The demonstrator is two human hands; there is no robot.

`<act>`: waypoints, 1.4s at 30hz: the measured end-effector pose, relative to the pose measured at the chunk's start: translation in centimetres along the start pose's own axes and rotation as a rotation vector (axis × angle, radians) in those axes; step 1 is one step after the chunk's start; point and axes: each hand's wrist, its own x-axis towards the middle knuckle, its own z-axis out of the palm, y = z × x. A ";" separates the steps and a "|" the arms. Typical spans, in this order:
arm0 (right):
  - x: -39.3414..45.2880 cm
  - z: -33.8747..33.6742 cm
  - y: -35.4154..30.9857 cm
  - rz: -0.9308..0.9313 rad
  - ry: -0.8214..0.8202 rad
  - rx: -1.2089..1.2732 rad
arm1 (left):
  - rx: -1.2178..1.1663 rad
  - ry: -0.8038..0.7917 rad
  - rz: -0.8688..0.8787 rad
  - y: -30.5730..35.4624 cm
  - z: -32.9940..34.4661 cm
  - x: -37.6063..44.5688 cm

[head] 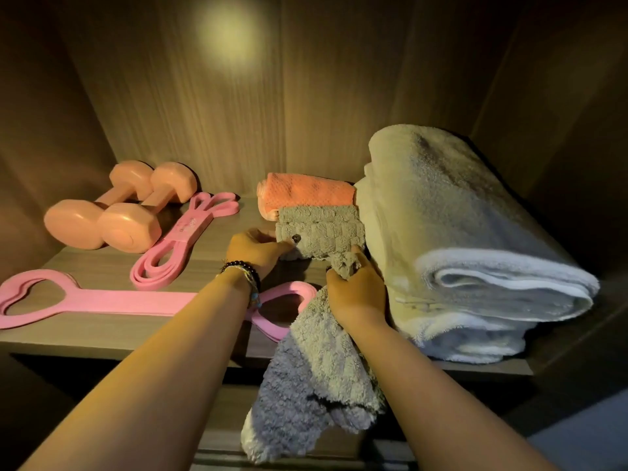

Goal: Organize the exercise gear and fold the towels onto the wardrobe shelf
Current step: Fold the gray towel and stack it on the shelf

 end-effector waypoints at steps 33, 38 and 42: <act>-11.9 -8.2 -6.9 -0.434 0.007 -0.295 | -0.754 0.122 -0.033 1.7 -7.7 -23.8; -15.0 -10.0 -8.3 -0.413 -0.154 -0.362 | -0.705 -0.014 0.041 1.7 -8.9 -29.7; -17.6 -10.2 -9.3 -0.397 -0.188 -0.398 | -0.530 -0.118 0.095 1.1 -7.8 -33.7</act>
